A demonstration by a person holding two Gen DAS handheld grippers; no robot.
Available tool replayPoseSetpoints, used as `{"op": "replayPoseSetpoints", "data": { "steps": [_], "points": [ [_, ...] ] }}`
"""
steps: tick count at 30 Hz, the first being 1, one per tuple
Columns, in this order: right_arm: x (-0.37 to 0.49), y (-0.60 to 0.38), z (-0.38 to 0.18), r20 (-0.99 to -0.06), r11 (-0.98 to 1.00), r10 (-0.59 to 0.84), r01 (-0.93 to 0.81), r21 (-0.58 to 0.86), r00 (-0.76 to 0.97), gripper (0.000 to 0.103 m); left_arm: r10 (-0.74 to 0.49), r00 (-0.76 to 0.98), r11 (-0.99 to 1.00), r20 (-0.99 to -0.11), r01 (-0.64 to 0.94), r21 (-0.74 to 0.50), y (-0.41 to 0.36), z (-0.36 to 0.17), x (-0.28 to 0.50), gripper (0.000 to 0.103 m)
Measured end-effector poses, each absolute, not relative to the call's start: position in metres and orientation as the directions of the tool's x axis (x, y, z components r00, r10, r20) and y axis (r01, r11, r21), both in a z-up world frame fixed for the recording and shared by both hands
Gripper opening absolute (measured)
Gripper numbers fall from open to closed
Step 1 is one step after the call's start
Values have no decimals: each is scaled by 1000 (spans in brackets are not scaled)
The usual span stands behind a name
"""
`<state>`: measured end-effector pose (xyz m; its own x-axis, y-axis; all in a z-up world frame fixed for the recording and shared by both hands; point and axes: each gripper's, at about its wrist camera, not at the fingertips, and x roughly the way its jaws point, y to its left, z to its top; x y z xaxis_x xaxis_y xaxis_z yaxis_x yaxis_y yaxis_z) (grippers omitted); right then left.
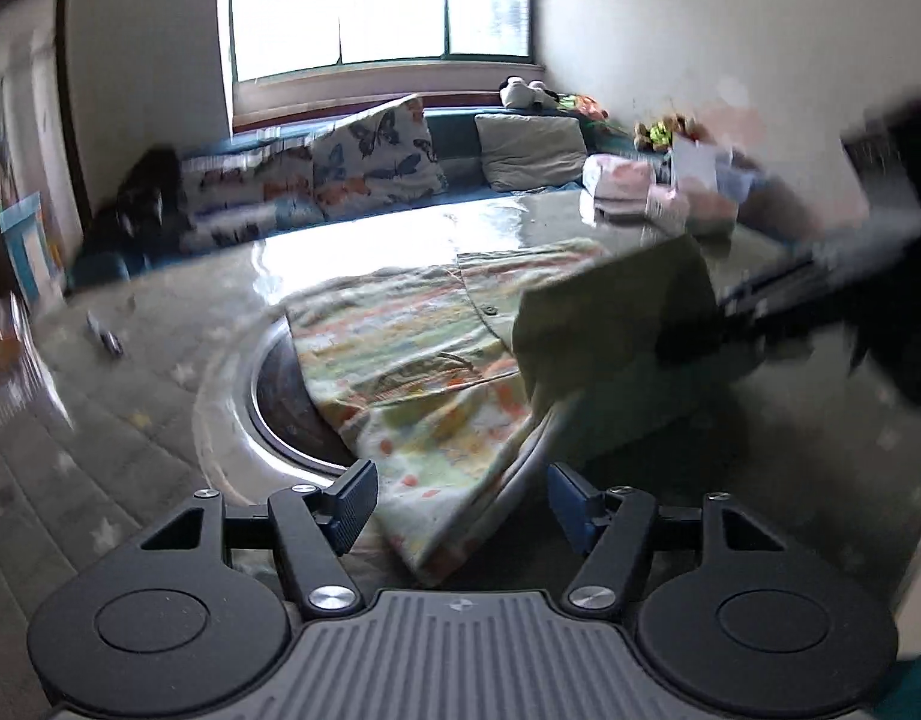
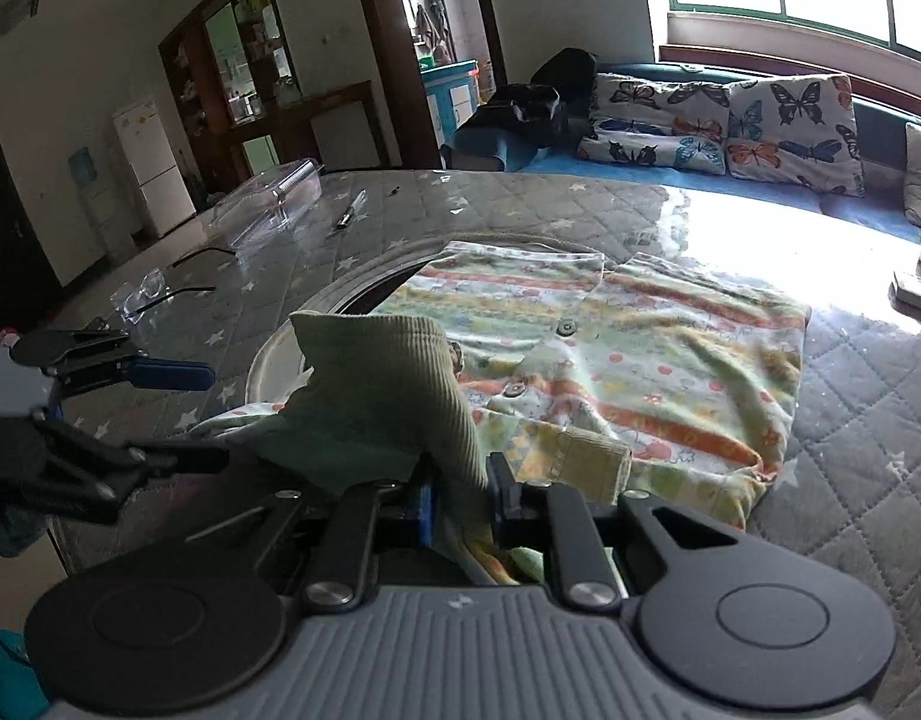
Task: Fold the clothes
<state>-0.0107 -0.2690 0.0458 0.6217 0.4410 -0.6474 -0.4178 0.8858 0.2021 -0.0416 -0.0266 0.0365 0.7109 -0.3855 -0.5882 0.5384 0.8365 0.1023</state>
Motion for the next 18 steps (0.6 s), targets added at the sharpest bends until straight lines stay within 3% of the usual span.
{"op": "replayPoseSetpoints", "data": {
  "steps": [4,5,8,18],
  "points": [
    [-11,-270,47,-640,890,438,-405,209,631,15,-361,752,771,-551,573,278,-40,21,-51,39],
    [-11,-271,48,-637,891,438,-402,212,634,14,-356,756,762,-550,575,297,-42,17,-51,30],
    [-12,-273,49,-624,891,442,-397,221,644,12,-346,767,756,-541,569,323,-41,14,-53,13],
    [-51,-289,77,-558,873,481,-426,236,676,10,-447,747,750,-492,613,248,-32,54,-81,8]
  ]
}}
